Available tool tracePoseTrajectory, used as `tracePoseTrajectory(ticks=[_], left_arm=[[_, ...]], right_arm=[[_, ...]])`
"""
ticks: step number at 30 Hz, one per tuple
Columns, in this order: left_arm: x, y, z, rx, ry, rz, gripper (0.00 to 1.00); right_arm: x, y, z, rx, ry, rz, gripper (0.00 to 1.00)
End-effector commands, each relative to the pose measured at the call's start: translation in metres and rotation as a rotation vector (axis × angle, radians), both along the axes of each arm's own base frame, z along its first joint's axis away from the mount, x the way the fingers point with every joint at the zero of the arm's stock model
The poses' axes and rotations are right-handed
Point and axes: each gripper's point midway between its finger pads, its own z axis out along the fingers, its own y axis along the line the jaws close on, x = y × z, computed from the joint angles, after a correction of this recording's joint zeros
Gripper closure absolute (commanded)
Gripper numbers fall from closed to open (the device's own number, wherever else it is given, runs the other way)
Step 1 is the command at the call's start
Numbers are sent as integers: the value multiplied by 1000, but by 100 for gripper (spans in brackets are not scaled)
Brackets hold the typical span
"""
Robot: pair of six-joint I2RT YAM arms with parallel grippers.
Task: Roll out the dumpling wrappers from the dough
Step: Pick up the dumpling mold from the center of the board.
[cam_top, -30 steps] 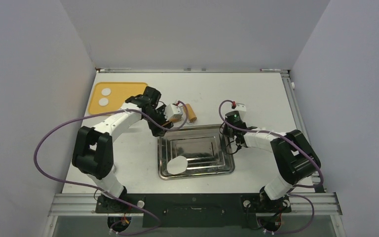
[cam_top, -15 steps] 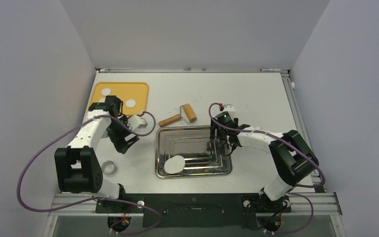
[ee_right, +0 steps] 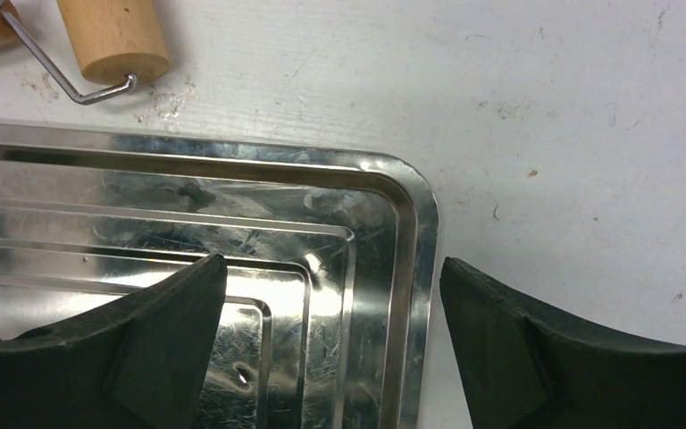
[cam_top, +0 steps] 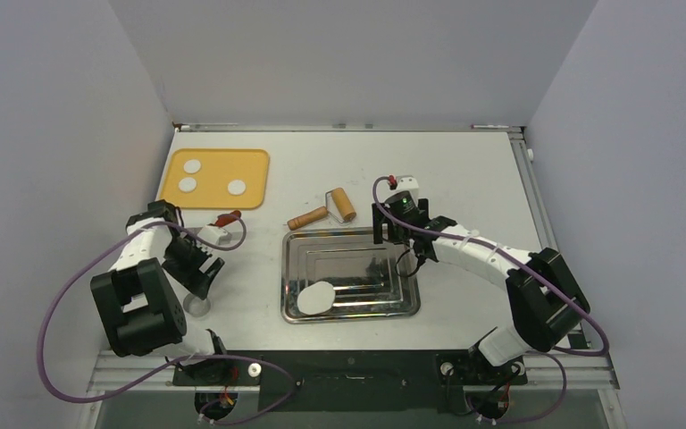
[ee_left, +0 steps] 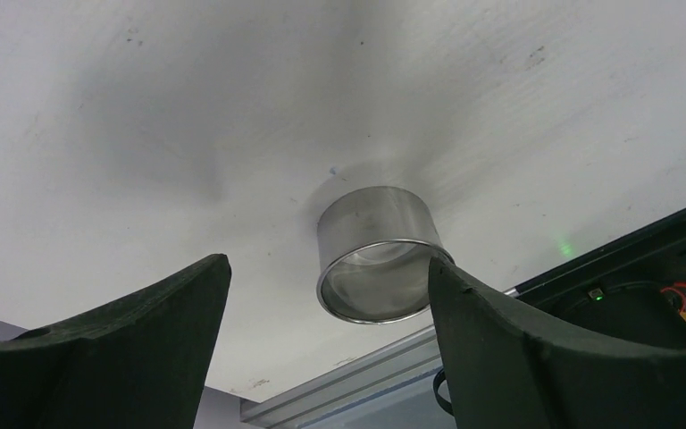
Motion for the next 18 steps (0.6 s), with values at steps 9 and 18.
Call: tracePoseTrajectory(ticks=[9, 18], left_arm=[[1, 5, -22, -4, -45, 68, 45], [0, -4, -1, -42, -66, 67, 100]], right_arm=[[2, 8, 14, -32, -33, 24, 16], [-4, 7, 26, -25, -66, 20, 16]])
